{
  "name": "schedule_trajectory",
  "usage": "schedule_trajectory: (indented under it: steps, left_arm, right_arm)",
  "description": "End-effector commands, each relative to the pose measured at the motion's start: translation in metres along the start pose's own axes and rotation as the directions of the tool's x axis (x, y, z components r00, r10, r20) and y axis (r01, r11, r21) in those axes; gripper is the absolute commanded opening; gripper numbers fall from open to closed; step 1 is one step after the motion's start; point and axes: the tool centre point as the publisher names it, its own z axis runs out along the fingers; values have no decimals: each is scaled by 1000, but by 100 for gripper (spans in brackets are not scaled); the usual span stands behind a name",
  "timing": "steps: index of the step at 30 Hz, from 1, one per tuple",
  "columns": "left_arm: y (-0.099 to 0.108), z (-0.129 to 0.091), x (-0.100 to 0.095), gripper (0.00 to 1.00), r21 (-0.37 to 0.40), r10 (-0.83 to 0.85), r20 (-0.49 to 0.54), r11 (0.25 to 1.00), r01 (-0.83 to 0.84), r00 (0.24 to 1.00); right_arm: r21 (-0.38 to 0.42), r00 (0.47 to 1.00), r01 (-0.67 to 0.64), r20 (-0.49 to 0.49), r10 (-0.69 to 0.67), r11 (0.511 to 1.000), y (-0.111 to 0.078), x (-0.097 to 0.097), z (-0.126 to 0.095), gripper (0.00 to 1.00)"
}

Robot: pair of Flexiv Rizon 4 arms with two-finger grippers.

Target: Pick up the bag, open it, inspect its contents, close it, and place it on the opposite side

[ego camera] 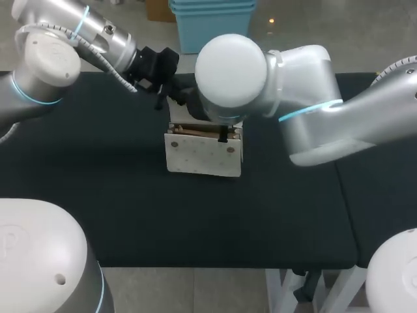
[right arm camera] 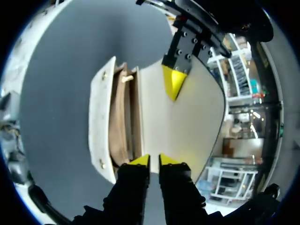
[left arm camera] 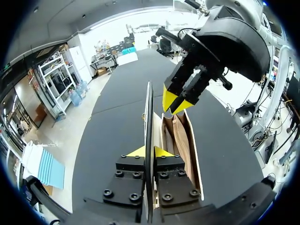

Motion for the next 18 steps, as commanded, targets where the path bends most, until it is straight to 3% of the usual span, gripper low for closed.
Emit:
schedule_trajectory:
  steps: [1,9,14,18]
  left_arm:
    - [-1,-2,0,0,3,-1,0,1000,1,1000]
    - [10,8,-14,0,15,-60,-36,998,61,998]
    - [28,26,-25,0,-45,-74,3,996,74,997]
    - [38,32,-31,0,-49,-52,25,997,54,998]
  right_arm:
    - [-34,997,-17,80,20,999,-14,7,-24,0]
    - [-58,987,-48,149,56,997,-29,19,-52,0]
    - [-58,988,-49,145,57,997,-32,32,-54,0]
    - [-58,989,-51,135,58,997,-33,40,-52,0]
